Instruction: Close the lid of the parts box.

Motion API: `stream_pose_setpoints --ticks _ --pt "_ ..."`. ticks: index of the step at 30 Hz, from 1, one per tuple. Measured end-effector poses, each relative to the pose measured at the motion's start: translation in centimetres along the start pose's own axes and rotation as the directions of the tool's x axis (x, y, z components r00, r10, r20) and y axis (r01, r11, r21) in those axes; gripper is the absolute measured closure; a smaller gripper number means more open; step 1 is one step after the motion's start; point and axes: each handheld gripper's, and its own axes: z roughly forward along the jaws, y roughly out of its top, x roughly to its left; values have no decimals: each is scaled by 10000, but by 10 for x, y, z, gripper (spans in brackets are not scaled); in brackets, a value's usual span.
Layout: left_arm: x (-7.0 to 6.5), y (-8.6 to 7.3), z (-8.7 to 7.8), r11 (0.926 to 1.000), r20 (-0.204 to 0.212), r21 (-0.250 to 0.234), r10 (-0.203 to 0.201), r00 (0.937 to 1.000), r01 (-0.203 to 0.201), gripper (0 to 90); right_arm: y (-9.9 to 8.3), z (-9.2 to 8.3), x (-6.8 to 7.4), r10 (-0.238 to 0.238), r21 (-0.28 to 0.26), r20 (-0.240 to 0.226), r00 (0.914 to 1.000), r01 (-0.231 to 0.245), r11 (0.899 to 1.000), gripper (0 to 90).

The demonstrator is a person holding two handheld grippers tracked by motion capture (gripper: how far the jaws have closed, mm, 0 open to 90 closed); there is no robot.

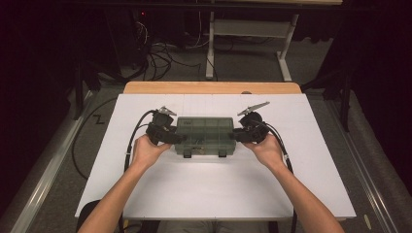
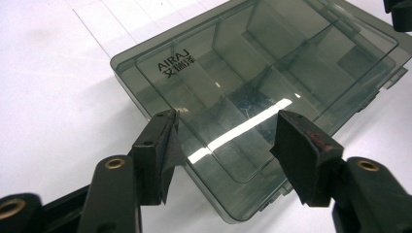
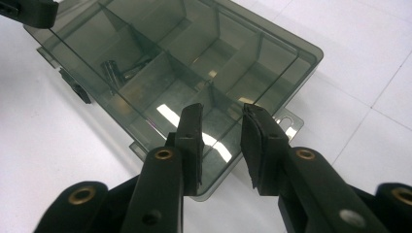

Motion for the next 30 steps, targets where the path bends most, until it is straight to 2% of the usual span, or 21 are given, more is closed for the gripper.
stream_pose_setpoints --ticks 4,14,18,30 --pt "-2 -1 -3 9999 -38 -149 21 10000 -22 389 -2 -5 -2 64 -240 -58 10000 -65 9997 682" --pt "-8 -3 -9 9988 236 -446 218 9995 -207 371 -11 -17 -7 166 -679 -125 9998 -174 9975 660" --pt "-7 -6 -11 9987 158 -455 219 9996 -212 373 -15 -21 -9 180 -895 -68 9998 -185 9958 638" --pt "-6 -14 -23 9953 87 -963 138 9999 -129 370 -25 -30 -13 254 -1298 108 9996 -238 9912 605"
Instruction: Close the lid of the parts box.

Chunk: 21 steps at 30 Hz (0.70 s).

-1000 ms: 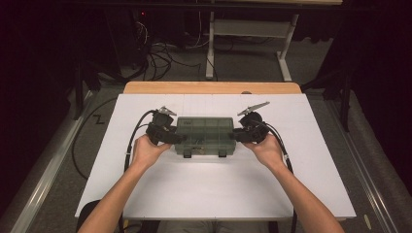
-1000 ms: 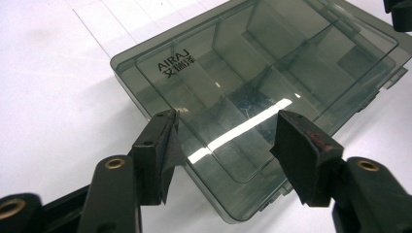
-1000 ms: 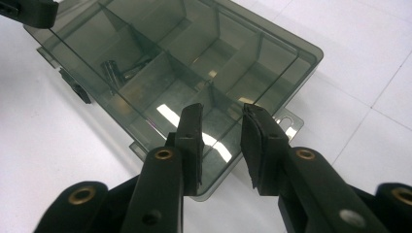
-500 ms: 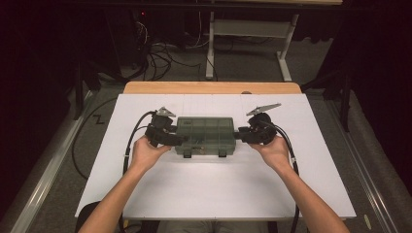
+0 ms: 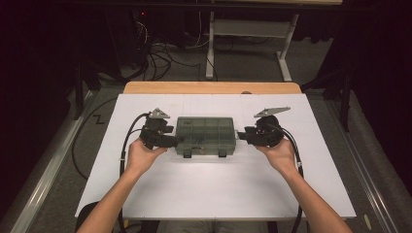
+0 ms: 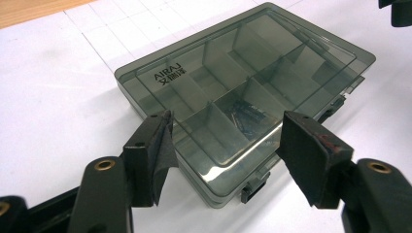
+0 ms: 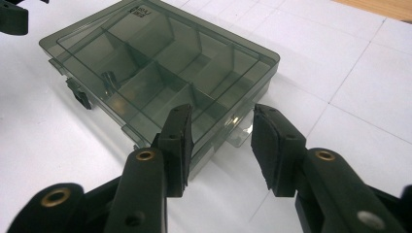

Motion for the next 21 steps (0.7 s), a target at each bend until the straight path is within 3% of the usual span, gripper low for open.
stream_pose_setpoints --ticks 7,16,21 --pt "2 -4 -3 9995 261 -186 -255 9993 260 372 -6 -7 2 -162 -285 90 9998 164 9995 583" --pt "-2 -7 -7 9994 195 -308 -145 9997 151 372 -13 -15 1 -192 -502 145 9997 199 9985 556" --pt "-3 -10 -10 9990 337 -286 -336 9989 346 376 -19 -19 1 -225 -678 194 9996 238 9974 538"
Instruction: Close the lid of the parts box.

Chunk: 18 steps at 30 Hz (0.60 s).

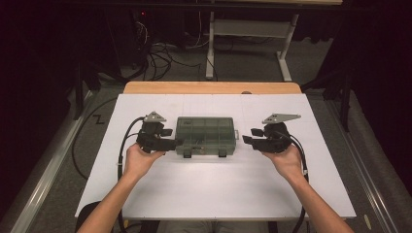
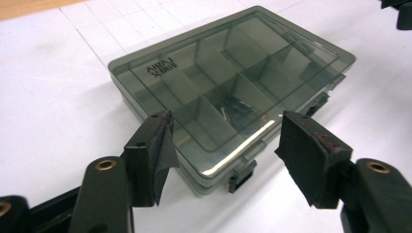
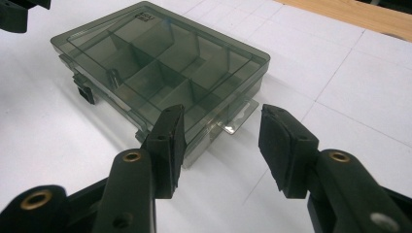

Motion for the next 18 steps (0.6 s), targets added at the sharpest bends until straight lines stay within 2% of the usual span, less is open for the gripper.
stream_pose_setpoints --ticks 8,13,18 --pt "-2 -3 -7 9998 -135 -174 -25 9999 22 354 -7 -8 -1 3 -257 57 10000 -1 9997 523" --pt "-5 -6 -10 9993 -122 -343 137 9998 -141 350 -9 -13 0 -21 -453 102 9999 26 9990 513" --pt "-10 -10 -13 9965 -344 -708 427 9985 -451 353 -13 -19 2 -78 -703 128 9999 87 9975 505"
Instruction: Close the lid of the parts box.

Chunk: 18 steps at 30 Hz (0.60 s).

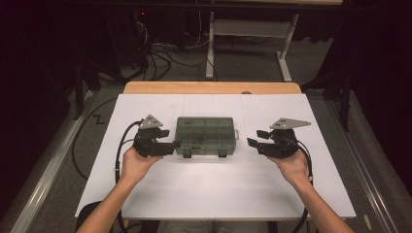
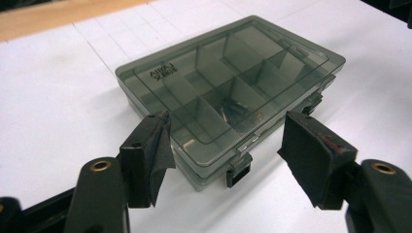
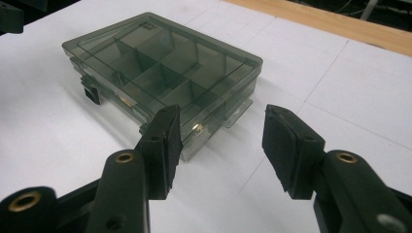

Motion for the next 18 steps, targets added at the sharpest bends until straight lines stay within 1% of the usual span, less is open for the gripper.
stream_pose_setpoints --ticks 4,10,11,13,18 --pt "-1 -2 -2 9999 -31 -71 84 10000 -84 353 -4 -4 -1 51 -173 63 10000 -50 9998 502" --pt "-1 -7 -3 9998 -13 -184 68 10000 -69 351 -9 -10 -2 55 -399 109 9999 -51 9992 490" --pt "-1 -8 -3 9997 -11 -250 13 10000 -13 351 -11 -11 -1 56 -432 125 9999 -51 9991 483" --pt "0 -9 -4 9998 -14 -173 57 10000 -58 351 -13 -12 -1 24 -520 122 9999 -17 9986 477" --pt "-1 -12 -7 9994 9 -359 32 10000 -31 351 -20 -15 -1 7 -588 114 9999 0 9983 475"
